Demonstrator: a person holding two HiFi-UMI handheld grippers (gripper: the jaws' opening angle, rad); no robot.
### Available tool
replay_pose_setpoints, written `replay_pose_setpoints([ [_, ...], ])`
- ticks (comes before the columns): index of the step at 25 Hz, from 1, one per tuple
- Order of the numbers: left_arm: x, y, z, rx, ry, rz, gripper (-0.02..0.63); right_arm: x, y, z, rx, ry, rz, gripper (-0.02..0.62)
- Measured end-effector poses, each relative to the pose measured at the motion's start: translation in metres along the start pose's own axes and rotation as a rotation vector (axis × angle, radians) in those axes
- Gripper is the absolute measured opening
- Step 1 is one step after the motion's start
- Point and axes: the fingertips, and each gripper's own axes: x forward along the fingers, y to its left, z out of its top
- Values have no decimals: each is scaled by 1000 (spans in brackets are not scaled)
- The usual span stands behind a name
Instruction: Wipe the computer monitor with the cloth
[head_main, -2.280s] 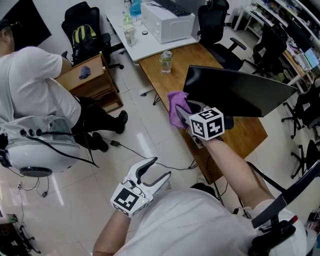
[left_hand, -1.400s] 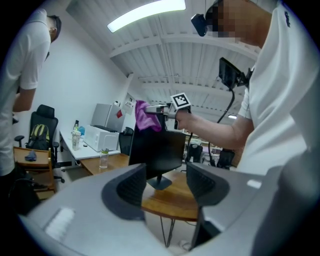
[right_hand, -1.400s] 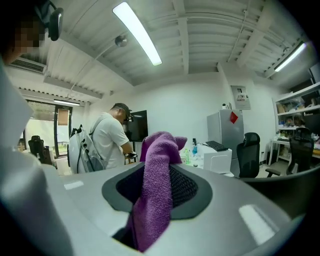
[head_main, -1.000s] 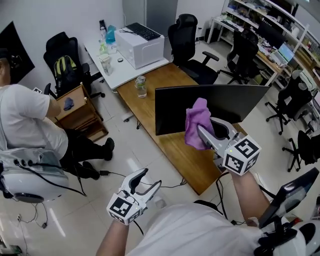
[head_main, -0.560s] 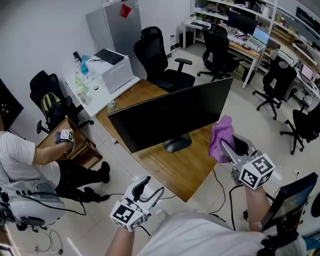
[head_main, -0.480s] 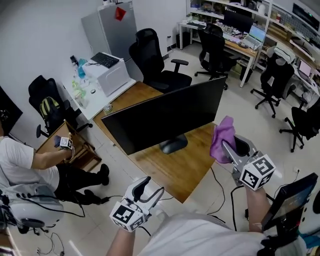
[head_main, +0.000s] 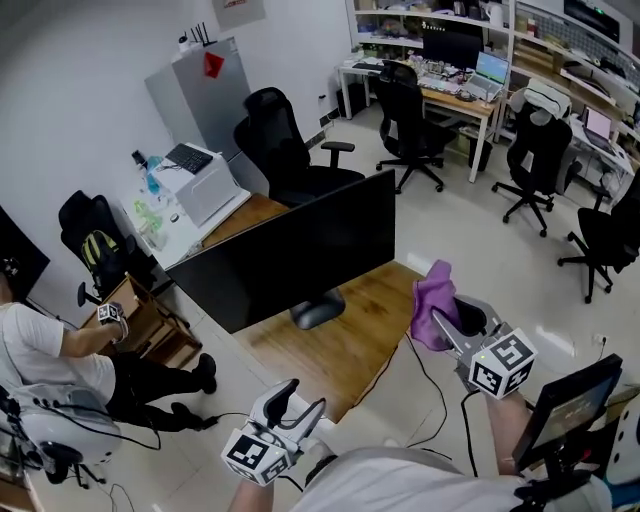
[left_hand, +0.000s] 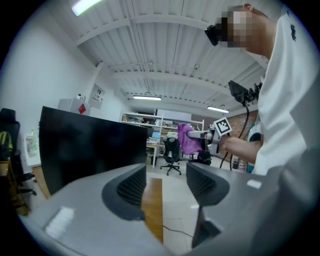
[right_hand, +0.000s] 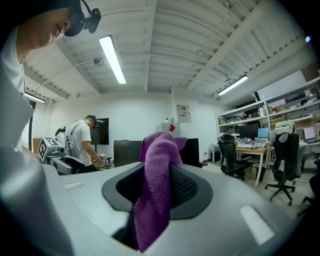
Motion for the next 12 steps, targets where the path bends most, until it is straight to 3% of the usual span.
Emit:
replay_pose_setpoints([
  [12,0,-29,-25,10,17,57,270,-13,3,-25,-1,-10,78,129],
])
